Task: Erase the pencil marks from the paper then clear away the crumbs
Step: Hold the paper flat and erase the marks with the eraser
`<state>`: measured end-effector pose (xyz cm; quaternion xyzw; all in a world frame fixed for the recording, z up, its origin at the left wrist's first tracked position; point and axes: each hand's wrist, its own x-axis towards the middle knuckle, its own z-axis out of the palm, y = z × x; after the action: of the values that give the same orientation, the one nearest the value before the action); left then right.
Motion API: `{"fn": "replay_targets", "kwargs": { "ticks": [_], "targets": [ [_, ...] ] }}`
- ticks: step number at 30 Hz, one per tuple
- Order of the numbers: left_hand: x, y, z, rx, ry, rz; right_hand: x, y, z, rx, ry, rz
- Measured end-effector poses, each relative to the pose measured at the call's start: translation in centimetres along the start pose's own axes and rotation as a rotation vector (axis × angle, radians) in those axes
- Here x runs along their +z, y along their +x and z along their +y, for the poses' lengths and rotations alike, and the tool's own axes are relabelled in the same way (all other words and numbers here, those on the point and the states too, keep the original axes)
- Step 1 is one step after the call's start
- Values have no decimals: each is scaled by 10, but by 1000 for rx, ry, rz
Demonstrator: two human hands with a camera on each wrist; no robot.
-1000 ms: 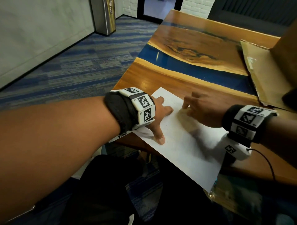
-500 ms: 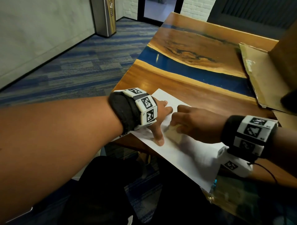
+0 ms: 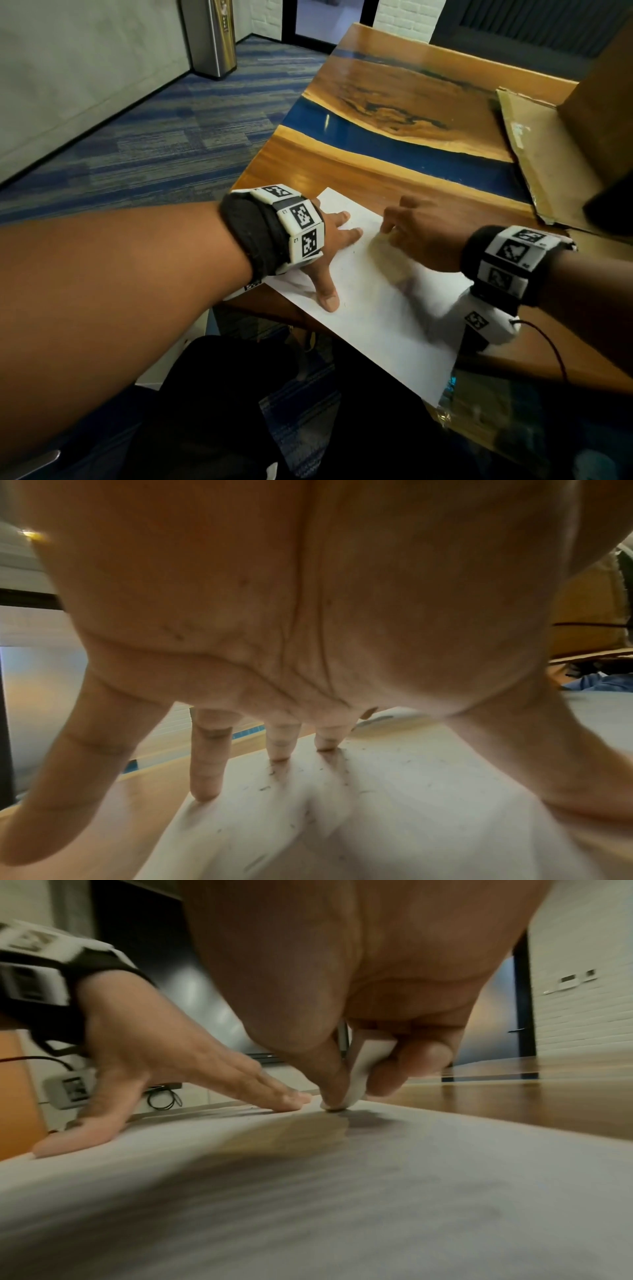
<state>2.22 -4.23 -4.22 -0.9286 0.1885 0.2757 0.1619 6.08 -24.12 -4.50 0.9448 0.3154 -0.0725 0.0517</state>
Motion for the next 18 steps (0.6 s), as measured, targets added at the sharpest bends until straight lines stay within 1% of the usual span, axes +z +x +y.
{"fn": "replay_targets", "kwargs": {
  "ticks": [1, 2, 3, 5, 6, 7, 8, 10, 11, 12, 13, 15, 16, 17, 18],
  "targets": [
    [0, 0, 0, -3, -1, -1, 3, 2, 4, 28, -6, 8],
    [0, 0, 0, -3, -3, -3, 6, -1, -1, -14, 19, 20],
    [0, 0, -1, -2, -7, -3, 8, -8, -11, -117, 66, 34],
    [-1, -1, -1, 0, -18, -9, 12, -26, -31, -335, 121, -1],
    [-1, -1, -1, 3, -16, -7, 11, -28, -31, -367, 123, -26],
    [-1, 0, -1, 5, -11, -6, 9, -24, -25, -345, 113, -19],
    [0, 0, -1, 6, -1, -5, 6, -16, -17, -261, 91, 4],
    [1, 2, -1, 5, 1, -4, 0, -5, 0, -42, 23, 44],
    [2, 3, -2, 11, -6, 1, 2, -4, 2, -4, 0, 53],
    [1, 3, -2, 16, -14, 5, 4, -7, -4, -28, 3, 45],
    [2, 4, -2, 20, -26, 8, 6, -14, -15, -109, 38, 36],
    [4, 6, -2, 23, -42, 13, 10, -33, -34, -292, 128, -37],
    [5, 7, -2, 26, -34, 21, 10, -36, -34, -327, 138, -65],
    [5, 8, -2, 31, -24, 28, 7, -31, -28, -313, 118, -57],
    [5, 8, -2, 35, -16, 31, 6, -23, -18, -239, 84, -26]
  ]
}}
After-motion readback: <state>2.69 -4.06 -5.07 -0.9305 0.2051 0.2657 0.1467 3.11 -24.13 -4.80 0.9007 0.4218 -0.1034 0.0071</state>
